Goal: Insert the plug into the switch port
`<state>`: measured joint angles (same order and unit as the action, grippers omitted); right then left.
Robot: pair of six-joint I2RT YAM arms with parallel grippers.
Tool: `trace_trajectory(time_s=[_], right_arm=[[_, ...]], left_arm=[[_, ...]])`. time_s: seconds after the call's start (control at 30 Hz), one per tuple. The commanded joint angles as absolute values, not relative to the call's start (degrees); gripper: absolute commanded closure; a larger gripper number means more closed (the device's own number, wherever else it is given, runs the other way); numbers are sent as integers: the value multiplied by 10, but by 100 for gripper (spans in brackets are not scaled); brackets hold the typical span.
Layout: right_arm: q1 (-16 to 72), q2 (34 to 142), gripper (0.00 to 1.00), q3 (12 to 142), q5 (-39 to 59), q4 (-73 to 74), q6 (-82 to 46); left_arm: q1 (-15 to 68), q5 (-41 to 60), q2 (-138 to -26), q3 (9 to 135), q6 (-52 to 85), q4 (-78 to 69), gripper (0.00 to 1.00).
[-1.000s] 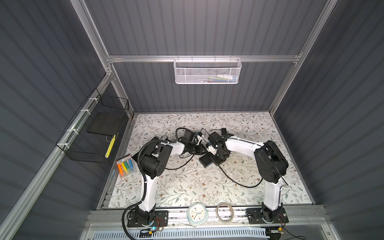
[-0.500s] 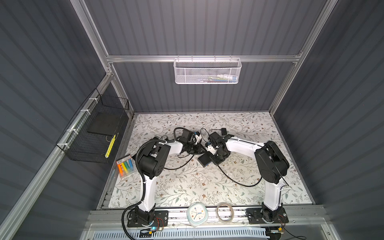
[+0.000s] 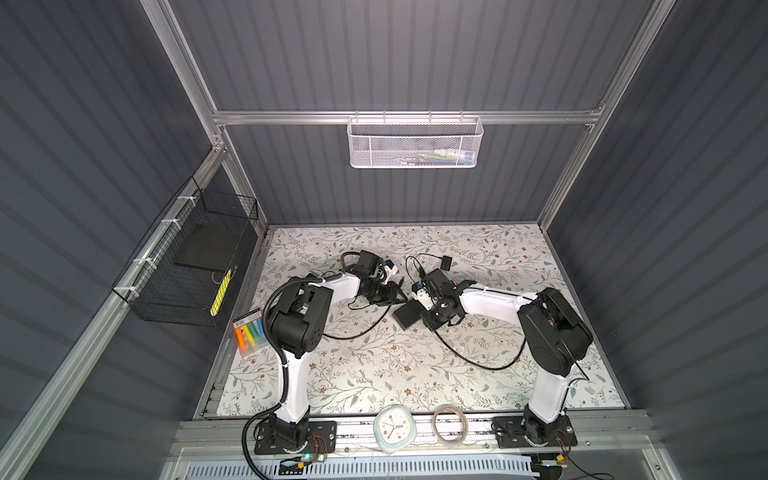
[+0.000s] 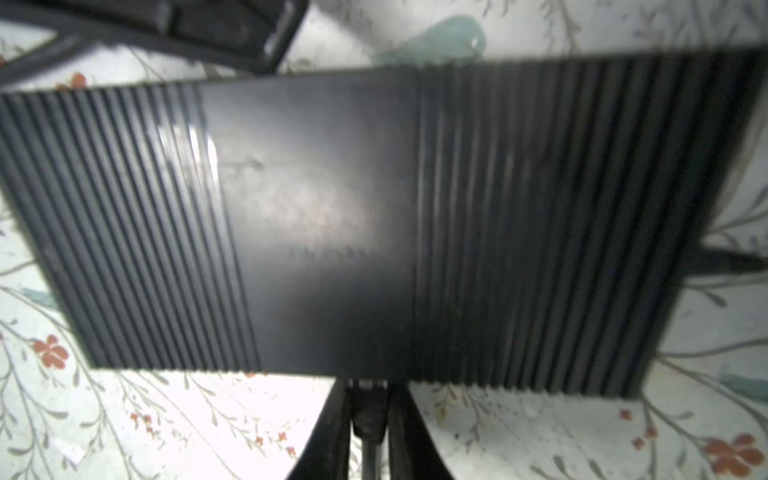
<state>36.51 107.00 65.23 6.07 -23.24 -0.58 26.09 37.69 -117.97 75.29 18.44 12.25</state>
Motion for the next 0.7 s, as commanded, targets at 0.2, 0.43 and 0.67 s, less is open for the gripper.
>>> trace_trajectory(time_s=[0.2,0.43,0.67], right_arm=[[365,1049,76,615,50,-189,-20],[364,1017,63,600,22,-193,-18],[341,956,1,595,7,-204,-10]], left_arm=[[255,386,-1169,790,202,128,48],[250,348,-1138,799,202,133,34],[230,173,-1040,781,175,159,0]])
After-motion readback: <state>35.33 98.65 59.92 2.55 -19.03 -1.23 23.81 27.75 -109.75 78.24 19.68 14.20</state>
